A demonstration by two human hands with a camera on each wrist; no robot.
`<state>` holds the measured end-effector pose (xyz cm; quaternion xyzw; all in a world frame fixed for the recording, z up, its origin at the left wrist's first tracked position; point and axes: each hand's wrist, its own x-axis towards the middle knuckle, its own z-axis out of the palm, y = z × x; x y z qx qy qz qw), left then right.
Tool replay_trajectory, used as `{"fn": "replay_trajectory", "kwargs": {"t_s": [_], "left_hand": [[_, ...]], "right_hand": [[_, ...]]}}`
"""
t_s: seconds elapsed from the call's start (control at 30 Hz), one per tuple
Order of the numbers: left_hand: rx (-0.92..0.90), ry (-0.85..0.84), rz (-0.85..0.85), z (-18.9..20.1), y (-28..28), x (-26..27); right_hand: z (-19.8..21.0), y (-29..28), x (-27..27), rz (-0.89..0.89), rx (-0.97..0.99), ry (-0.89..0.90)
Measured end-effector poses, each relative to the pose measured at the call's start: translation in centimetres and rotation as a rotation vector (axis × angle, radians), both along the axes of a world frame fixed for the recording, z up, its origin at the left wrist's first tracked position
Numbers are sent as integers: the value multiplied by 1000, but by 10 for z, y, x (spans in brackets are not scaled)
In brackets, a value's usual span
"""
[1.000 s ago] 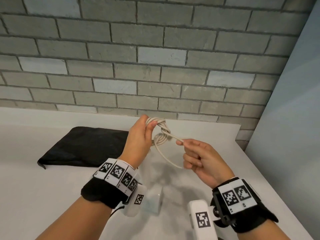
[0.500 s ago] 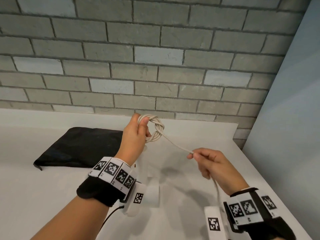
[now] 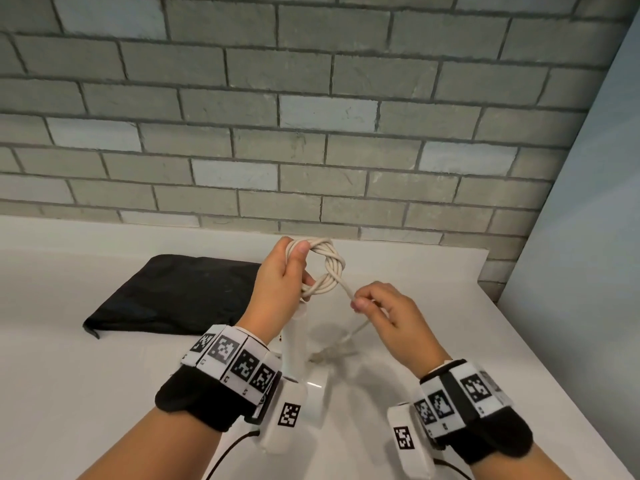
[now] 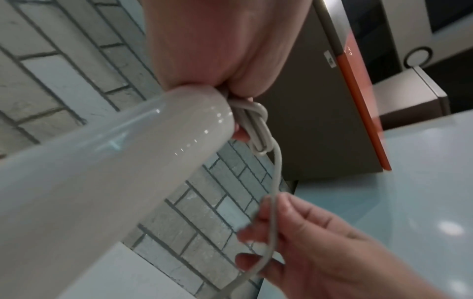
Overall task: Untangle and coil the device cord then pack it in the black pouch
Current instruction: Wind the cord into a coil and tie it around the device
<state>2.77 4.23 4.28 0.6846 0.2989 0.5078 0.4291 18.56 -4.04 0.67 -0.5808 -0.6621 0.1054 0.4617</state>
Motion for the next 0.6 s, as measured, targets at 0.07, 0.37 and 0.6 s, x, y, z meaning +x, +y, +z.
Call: {"fn": "replay_trajectory", "kwargs": {"t_s": [0.07,0.37,0.6], "left_hand": [[-25,-28,-29,1,-3,1],[-11,11,15,1,-4,1],[202,148,176,-5,-2,2]], "right_hand": [[-4,8,-11,-43,79,-70],[11,21,-64,86,4,764],[27,19,-60,347,-93,1161]]}}
